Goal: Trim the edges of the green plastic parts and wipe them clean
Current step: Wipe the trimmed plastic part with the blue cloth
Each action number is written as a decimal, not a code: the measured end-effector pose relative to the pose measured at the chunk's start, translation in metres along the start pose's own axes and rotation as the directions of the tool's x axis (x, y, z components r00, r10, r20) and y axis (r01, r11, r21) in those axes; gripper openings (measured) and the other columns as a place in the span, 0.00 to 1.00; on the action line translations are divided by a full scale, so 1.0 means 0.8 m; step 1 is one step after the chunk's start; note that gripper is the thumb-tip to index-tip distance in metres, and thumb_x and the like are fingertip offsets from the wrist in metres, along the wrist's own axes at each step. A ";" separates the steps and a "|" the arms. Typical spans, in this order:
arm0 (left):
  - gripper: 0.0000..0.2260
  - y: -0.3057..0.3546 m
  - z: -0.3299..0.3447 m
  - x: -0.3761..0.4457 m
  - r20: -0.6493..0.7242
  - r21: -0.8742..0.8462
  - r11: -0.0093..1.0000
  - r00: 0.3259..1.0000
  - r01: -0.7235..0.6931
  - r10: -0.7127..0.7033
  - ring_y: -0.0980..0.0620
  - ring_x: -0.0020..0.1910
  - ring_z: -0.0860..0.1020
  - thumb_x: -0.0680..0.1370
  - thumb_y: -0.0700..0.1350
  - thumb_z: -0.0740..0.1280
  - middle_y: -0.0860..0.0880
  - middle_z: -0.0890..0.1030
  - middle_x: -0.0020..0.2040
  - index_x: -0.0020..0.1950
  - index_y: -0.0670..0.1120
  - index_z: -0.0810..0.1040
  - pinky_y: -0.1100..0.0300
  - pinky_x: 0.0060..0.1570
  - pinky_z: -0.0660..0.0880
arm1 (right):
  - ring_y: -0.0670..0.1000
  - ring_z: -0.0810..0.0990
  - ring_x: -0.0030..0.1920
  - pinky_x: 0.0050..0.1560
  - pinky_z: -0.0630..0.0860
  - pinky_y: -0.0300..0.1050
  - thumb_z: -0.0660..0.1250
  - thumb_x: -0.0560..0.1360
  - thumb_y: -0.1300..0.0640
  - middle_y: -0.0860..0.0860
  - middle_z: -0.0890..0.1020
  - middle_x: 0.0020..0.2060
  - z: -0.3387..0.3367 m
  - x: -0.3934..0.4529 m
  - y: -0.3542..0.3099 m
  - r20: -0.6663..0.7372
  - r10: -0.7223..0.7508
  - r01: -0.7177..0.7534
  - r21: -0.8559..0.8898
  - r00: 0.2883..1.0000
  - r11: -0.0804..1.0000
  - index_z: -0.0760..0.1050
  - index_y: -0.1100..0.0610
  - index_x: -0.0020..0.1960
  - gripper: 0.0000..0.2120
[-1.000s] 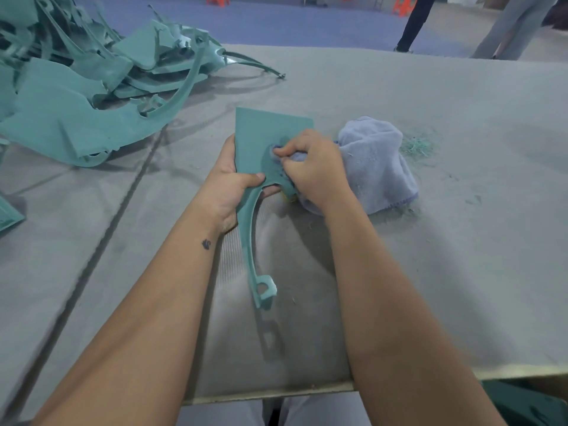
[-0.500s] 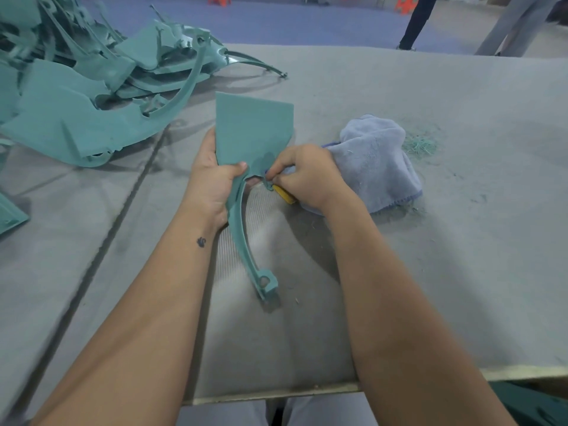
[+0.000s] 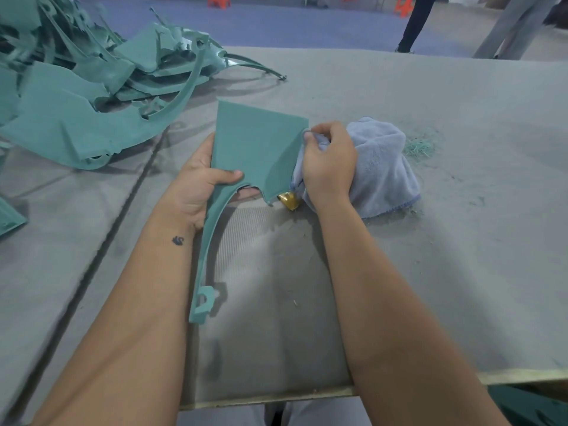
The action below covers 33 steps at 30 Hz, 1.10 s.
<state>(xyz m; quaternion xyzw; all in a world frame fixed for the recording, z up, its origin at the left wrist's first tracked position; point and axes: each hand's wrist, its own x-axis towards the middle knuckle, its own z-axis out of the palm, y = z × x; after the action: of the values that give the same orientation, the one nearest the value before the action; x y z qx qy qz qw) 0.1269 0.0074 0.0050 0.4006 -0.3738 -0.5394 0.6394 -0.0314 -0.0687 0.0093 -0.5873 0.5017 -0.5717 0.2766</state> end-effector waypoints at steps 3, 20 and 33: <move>0.29 0.002 -0.005 -0.001 0.002 0.029 1.000 1.000 0.002 -0.002 0.44 0.51 0.84 0.74 0.22 0.57 0.50 0.84 0.54 0.68 0.49 0.71 0.54 0.36 0.82 | 0.35 0.75 0.38 0.42 0.68 0.24 0.66 0.76 0.61 0.41 0.76 0.37 -0.004 0.003 -0.007 -0.121 0.076 -0.056 0.163 0.990 0.985 0.75 0.57 0.46 0.01; 0.22 -0.008 0.018 0.008 -0.061 -0.014 0.996 0.995 -0.086 0.085 0.48 0.43 0.84 0.75 0.26 0.54 0.47 0.85 0.48 0.63 0.44 0.73 0.58 0.38 0.81 | 0.57 0.81 0.40 0.42 0.76 0.52 0.73 0.68 0.64 0.55 0.82 0.36 0.014 -0.035 -0.011 0.369 -0.453 0.528 -0.131 0.811 0.839 0.82 0.62 0.38 0.02; 0.30 -0.008 0.032 0.004 -0.048 -0.195 0.979 0.996 0.060 -0.071 0.46 0.52 0.83 0.84 0.56 0.44 0.43 0.84 0.54 0.56 0.44 0.83 0.55 0.46 0.81 | 0.40 0.77 0.43 0.44 0.69 0.29 0.69 0.73 0.60 0.44 0.82 0.42 0.015 -0.022 -0.016 0.322 -0.194 0.244 -0.122 0.927 0.962 0.82 0.54 0.44 0.04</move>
<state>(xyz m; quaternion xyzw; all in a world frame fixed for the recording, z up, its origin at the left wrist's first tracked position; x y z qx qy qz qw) 0.1016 0.0011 0.0099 0.3633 -0.2885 -0.5829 0.6671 -0.0138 -0.0513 0.0118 -0.7418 0.4279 -0.4585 0.2375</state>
